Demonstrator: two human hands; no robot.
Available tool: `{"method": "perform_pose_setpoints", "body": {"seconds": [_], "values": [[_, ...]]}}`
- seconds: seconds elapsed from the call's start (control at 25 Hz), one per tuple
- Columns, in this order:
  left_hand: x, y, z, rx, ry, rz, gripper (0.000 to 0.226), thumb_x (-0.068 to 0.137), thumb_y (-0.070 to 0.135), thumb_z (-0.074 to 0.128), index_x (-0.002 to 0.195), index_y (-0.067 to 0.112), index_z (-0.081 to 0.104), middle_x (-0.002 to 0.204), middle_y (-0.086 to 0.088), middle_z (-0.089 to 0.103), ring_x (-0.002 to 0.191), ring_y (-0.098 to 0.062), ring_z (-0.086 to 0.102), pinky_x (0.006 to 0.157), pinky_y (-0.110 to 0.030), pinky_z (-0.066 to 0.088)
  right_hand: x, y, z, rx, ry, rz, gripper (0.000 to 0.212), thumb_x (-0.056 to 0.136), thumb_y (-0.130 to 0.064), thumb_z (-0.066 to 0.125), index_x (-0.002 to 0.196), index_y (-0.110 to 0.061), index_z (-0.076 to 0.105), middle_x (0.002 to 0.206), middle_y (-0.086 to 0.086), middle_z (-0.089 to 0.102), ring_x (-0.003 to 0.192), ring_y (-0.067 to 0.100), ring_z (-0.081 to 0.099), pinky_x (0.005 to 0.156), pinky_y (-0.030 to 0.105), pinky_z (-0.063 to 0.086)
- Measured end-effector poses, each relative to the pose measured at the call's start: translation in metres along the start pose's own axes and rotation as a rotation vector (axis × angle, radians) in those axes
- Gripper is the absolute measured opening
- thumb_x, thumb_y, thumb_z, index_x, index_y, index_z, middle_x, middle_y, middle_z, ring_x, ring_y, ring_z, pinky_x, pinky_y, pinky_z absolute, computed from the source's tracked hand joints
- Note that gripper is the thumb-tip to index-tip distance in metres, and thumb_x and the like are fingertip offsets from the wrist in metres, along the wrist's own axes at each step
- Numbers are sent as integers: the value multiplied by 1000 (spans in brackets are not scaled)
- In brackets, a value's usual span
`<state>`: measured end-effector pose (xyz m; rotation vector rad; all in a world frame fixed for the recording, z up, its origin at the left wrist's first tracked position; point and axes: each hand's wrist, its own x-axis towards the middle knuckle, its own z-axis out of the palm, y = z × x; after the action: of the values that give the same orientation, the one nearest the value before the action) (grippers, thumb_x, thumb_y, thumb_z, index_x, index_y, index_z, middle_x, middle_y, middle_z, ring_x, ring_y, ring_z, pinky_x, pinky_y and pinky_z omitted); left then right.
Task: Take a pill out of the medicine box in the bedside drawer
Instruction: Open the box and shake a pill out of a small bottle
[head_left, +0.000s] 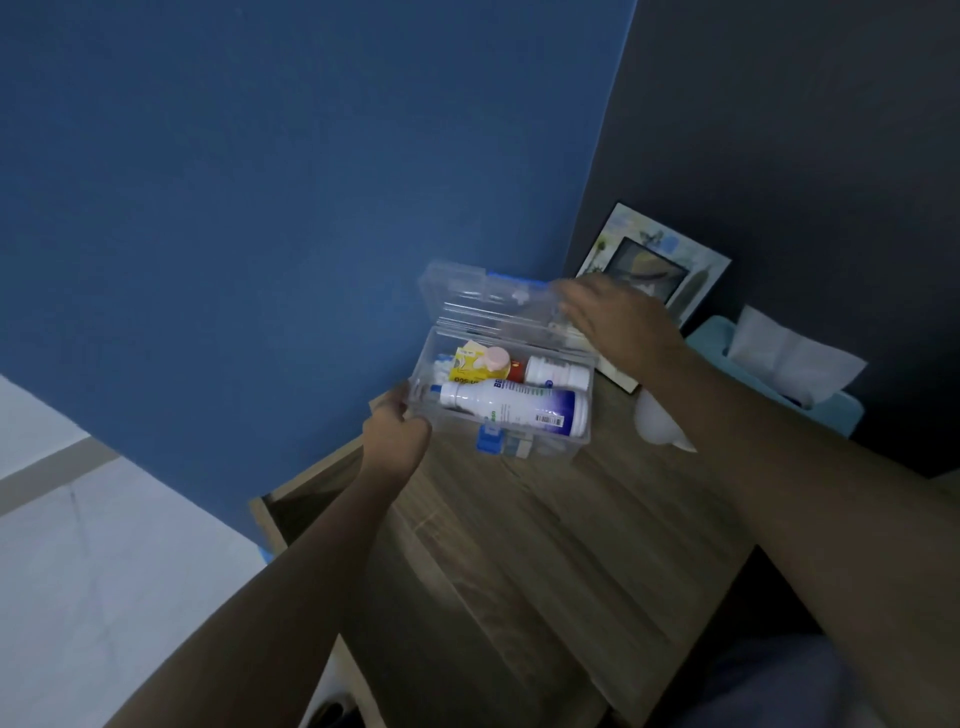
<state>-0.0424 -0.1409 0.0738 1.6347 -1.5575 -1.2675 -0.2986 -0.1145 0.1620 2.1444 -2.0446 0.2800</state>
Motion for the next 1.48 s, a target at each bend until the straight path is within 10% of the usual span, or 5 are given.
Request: {"method": "perform_pose_setpoints", "body": {"seconds": [0.2,0.64,0.96,1.28,1.48], "values": [[6,-1,1,76,-32,62,50,81,3,46,129,15,51,83,8,57,63,3,45,47,-8,35,27,23,-3,-222,-2,55,46,91,-14,49,137,-18,42,124,21,49,108,38,49,83,46,46],[12,-4,0,111,-24,131,41,83,5,48,123,6,56,81,-3,63,64,-9,51,57,-21,42,54,47,14,-85,-55,213,45,91,-17,46,132,2,40,134,25,48,123,38,45,103,47,39],[8,-3,-3,127,-53,130,55,84,3,48,138,10,43,117,-20,64,85,-22,61,68,-17,44,43,-27,54,-137,-320,-411,39,91,-5,51,129,-13,50,129,9,56,118,26,49,99,42,43],[12,-9,-8,157,-46,205,51,78,-1,49,127,12,55,64,13,50,57,0,46,46,-1,39,59,-34,73,-203,-458,-383,39,90,-5,51,128,-12,52,127,9,56,115,24,50,95,36,44],[14,-11,-11,158,-91,166,59,78,-1,50,136,11,46,76,16,52,68,-1,53,48,2,39,58,-39,67,-123,-461,-332,29,88,-12,55,117,-11,52,117,12,61,104,27,56,87,41,49]]}}
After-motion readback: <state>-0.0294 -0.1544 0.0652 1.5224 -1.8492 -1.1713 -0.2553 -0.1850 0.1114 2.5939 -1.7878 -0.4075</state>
